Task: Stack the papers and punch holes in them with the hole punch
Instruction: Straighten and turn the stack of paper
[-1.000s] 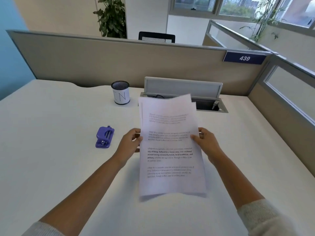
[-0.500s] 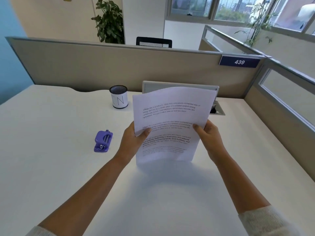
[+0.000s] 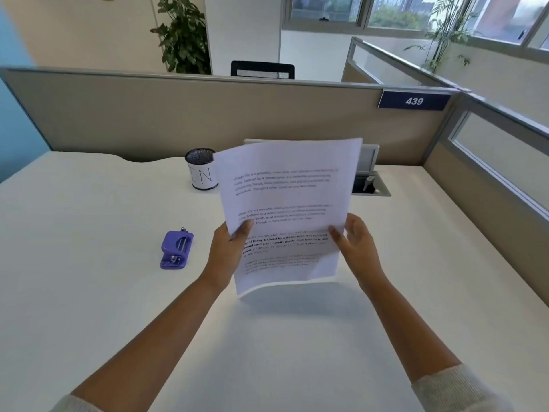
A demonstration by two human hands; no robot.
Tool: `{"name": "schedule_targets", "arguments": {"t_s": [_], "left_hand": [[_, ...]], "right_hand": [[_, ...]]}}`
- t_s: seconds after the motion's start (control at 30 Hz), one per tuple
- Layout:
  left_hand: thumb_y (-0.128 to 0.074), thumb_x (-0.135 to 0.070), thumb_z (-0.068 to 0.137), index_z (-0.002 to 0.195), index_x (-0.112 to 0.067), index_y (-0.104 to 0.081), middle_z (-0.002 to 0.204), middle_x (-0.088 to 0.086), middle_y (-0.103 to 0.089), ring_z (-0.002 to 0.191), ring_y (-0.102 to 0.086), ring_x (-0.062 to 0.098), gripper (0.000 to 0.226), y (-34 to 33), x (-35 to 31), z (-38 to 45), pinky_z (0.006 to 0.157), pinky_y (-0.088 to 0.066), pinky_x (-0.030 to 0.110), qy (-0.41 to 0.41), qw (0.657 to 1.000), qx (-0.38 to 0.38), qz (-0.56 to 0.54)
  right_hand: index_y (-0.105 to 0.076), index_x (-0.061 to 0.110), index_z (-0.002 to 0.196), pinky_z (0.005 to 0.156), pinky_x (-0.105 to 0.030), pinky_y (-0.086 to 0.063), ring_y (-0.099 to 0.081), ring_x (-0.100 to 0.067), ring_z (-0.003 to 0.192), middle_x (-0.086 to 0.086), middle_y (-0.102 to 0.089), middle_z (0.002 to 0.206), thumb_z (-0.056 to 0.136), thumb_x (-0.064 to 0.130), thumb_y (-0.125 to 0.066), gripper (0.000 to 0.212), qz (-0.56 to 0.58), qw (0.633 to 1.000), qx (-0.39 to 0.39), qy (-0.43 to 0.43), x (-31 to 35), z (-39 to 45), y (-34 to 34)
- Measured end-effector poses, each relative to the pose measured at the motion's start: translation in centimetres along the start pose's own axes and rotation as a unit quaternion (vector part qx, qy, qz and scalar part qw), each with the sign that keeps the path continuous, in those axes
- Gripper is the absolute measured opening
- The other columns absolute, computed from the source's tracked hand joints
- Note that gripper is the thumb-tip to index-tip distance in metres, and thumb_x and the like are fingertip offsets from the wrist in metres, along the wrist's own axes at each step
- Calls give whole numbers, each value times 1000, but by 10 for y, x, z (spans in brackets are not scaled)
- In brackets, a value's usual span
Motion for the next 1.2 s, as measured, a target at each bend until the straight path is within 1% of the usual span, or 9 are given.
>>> {"name": "schedule_targets", "arguments": {"t_s": [0.07, 0.13, 0.27, 0.37, 0.47, 0.63, 0.87, 1.03, 1.2], "left_hand": [[-52, -22, 92, 98, -36, -63, 87, -19, -73, 85, -65, -8, 18, 0, 3, 1, 72, -54, 15, 19, 999, -23, -25], [-52, -26, 92, 97, -27, -62, 88, -5, -73, 87, -65, -6, 11, -1, 7, 1, 80, -55, 25, 36, 997, -34, -52], [-54, -24, 92, 119, -12, -57, 115, -4, -65, 119, -54, 12, 30, -5, 21, -2, 107, -36, 34, 122, 979, -64, -149], [-54, -21, 92, 128, -10, -51, 133, 8, -56, 129, -47, 20, 38, -6, 27, -4, 115, -27, 48, 163, 961, -83, -207], [-50, -20, 94, 130, -11, -50, 134, 12, -56, 126, -51, 27, 37, -7, 27, -3, 108, -36, 52, 164, 953, -66, -247], [-44, -11, 95, 130, -13, -50, 120, 2, -66, 108, -64, 16, 35, 8, 17, 6, 93, -53, 37, 109, 950, -53, -286], [-34, -54, 92, 104, -23, -70, 99, -3, -75, 88, -71, 12, 49, 66, 7, 35, 70, -59, 26, 181, 947, 15, -266], [-57, -23, 88, 92, -17, -70, 84, -4, -76, 80, -66, 21, 15, 65, 13, 34, 72, -55, 33, 147, 988, 33, -22], [-66, -15, 80, 91, -23, -70, 84, -11, -76, 81, -70, 12, 14, 55, 14, 30, 72, -58, 25, 76, 997, -6, -30]], "right_hand": [[-40, 16, 134, 105, -32, -36, -44, -9, 122, 4, -47, 135, 85, 39, -62, 59, -71, 995, -56, -36, -13, -2, -2], [-38, 6, 135, 109, -38, -36, -44, -21, 128, -9, -44, 142, 83, 40, -65, 68, -45, 991, -66, -104, -28, -9, -14], [-57, 0, 113, 95, -50, -49, -63, -30, 104, -21, -65, 115, 82, 31, -68, 45, 159, 966, -59, -195, -46, -27, -44], [-59, 10, 120, 86, -42, -54, -65, -26, 104, -13, -67, 117, 83, 19, -67, 40, 382, 882, -21, -274, -51, -36, -63], [-59, 9, 117, 67, -37, -60, -71, -25, 89, -15, -70, 111, 82, 11, -65, 36, 477, 816, 41, -324, -46, -40, -73], [-56, 8, 117, 71, -32, -59, -70, -17, 80, -7, -69, 103, 87, -9, -50, 36, 389, 882, 50, -261, -40, -22, -48], [-55, 7, 118, 79, -37, -57, -68, -26, 91, -11, -70, 105, 84, -8, -52, 37, 257, 929, 125, -234, -35, -2, 16], [-53, 3, 125, 85, -43, -55, -60, -36, 110, -18, -62, 122, 85, -4, -56, 42, 177, 960, 127, -176, -25, 11, 37], [-60, 7, 118, 78, -37, -59, -64, -31, 101, -12, -67, 113, 84, 0, -58, 34, 183, 973, 85, -111, -15, 16, 43]]}}
Point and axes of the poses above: each hand's wrist, its own z-axis towards the middle knuckle, its own y-axis out of the back of the hand, x = y × z, the point moved 3 cm from there along z, towards the middle knuckle
